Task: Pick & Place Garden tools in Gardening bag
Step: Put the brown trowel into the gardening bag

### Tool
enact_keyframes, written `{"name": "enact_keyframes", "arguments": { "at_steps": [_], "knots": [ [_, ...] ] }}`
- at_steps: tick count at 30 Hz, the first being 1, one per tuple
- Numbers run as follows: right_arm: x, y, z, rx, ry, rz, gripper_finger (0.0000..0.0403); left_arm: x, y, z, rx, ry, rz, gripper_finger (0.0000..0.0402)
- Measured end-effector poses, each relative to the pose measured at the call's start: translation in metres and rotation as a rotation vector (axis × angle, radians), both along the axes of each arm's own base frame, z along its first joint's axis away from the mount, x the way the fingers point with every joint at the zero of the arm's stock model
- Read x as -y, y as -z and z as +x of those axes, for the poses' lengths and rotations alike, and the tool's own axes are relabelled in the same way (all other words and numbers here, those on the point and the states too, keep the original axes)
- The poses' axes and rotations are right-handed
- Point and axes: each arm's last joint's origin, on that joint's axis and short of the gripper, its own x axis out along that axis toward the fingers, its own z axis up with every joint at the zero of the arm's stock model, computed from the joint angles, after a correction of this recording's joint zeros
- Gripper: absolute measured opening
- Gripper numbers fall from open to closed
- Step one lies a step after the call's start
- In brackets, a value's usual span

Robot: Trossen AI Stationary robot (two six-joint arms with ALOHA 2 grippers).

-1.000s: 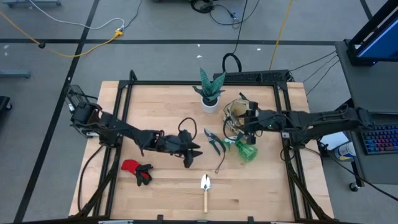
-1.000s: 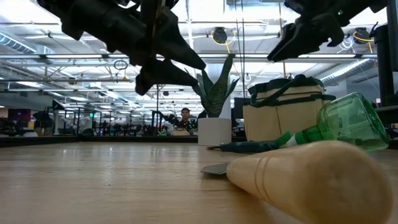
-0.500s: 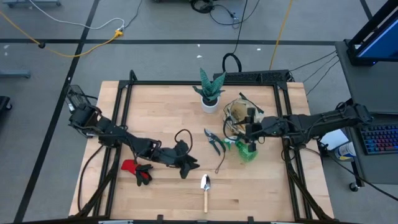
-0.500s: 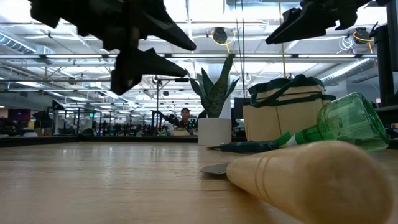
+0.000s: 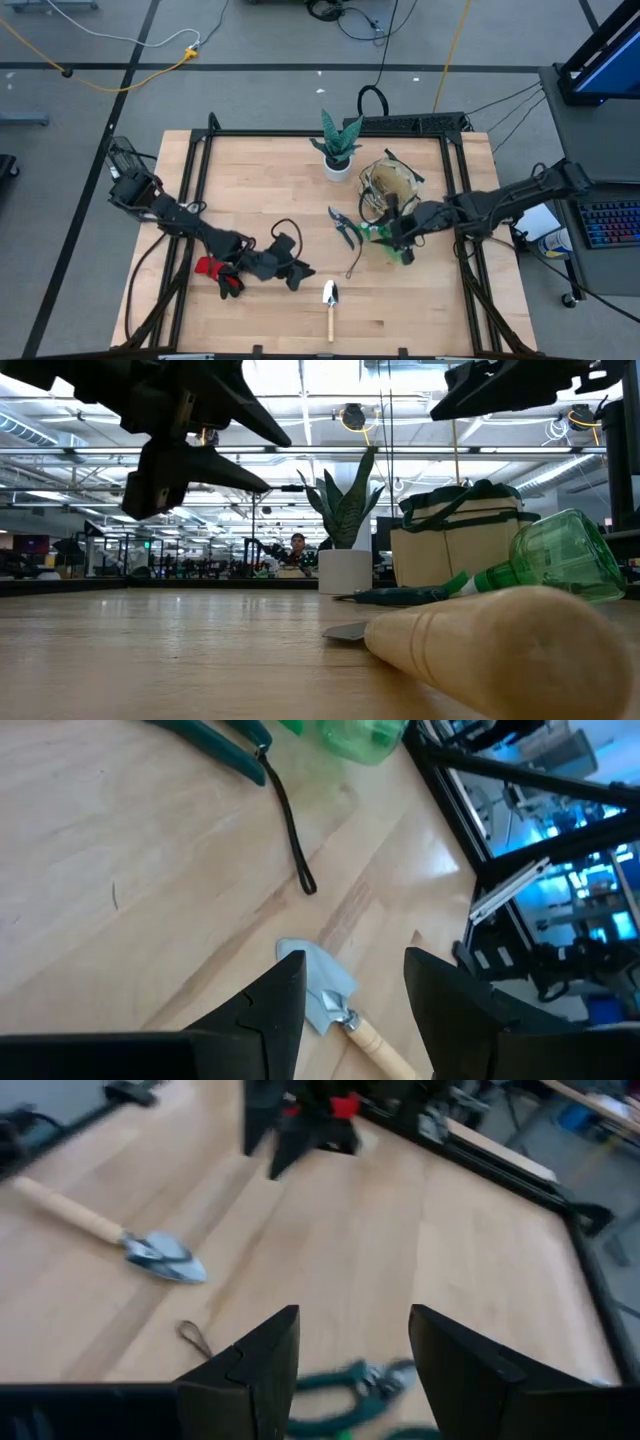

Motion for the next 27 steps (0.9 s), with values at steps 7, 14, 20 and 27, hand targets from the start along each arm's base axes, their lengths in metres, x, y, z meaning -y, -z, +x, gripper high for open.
{"name": "enact_keyframes", "arguments": {
  "at_steps": [7,14,20,27],
  "knots": [
    [-0.014,0.018,0.019,-0.021,-0.078,-0.086,0.018,0.005,0.0,-0.003,0.001,-0.028,-0.045,0.0177],
    [-0.029,0.031,0.03,-0.034,-0.09,-0.031,0.018,0.012,0.0,-0.006,0.0,-0.035,-0.064,0.0177],
    [-0.042,0.04,0.036,-0.029,-0.128,-0.025,0.018,0.016,0.003,-0.007,0.01,-0.05,-0.068,0.0177],
    [-0.053,0.05,0.043,-0.031,-0.174,-0.015,0.018,0.026,0.025,0.005,0.01,-0.007,-0.087,0.0177]
  ]
}}
